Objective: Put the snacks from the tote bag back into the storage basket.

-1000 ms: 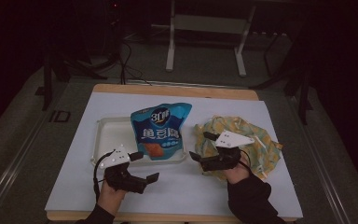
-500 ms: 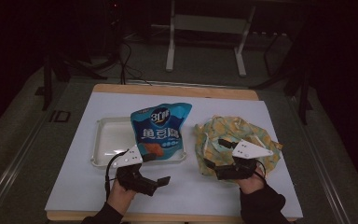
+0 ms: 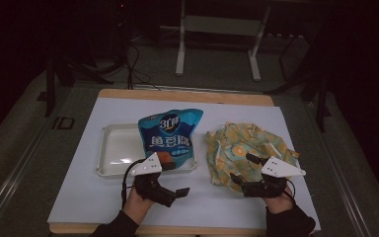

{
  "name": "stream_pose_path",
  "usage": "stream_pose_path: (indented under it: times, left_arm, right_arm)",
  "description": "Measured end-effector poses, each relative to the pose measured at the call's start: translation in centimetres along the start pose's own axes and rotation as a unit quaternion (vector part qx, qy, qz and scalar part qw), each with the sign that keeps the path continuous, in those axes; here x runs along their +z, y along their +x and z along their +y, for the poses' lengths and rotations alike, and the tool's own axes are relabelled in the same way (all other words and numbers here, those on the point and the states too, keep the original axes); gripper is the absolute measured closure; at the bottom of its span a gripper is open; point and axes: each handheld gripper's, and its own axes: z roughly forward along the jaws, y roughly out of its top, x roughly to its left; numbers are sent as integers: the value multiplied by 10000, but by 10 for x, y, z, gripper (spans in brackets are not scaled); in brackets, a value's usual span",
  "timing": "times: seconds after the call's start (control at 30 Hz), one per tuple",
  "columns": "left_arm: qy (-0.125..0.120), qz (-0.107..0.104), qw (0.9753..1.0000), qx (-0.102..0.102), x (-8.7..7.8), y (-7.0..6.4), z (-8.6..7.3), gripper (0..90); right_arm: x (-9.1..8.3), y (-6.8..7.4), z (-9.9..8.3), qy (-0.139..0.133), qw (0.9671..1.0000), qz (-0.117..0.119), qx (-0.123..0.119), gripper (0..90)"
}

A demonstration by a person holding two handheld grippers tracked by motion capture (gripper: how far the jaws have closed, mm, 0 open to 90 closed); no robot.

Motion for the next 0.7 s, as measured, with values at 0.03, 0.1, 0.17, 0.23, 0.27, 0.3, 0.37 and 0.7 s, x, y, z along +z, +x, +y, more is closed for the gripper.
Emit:
stream_pose_path:
  times: [0.03,0.1,0.17,0.23,0.27,0.3,0.37,0.7]
  left_arm:
    - [-1,-26,10000,13,2,0,0,26]
    - [17,-62,10000,27,6,0,0,26]
    - [32,-96,9999,77,9,-1,0,26]
    - [41,-144,9998,96,11,-1,0,26]
    - [38,-158,9998,84,12,-1,-1,26]
    - [53,-169,9998,93,13,-1,-1,26]
    - [54,-178,9998,117,13,-1,-1,26]
    - [35,-193,9995,261,16,1,0,26]
  right_arm:
    - [-2,-1,-2,-5,10000,-27,22,147]
    - [-5,-3,-5,-11,10000,-53,68,147]
    - [-9,-5,-8,-56,9999,-114,96,147]
    - [-13,-6,-10,-87,9997,-170,126,147]
    - [-15,-7,-12,-95,9996,-218,118,147]
    - [-16,-7,-13,-101,9995,-256,133,147]
    - [-19,-8,-16,-86,9992,-348,161,147]
    - [-36,-17,-29,-144,9965,-784,246,145]
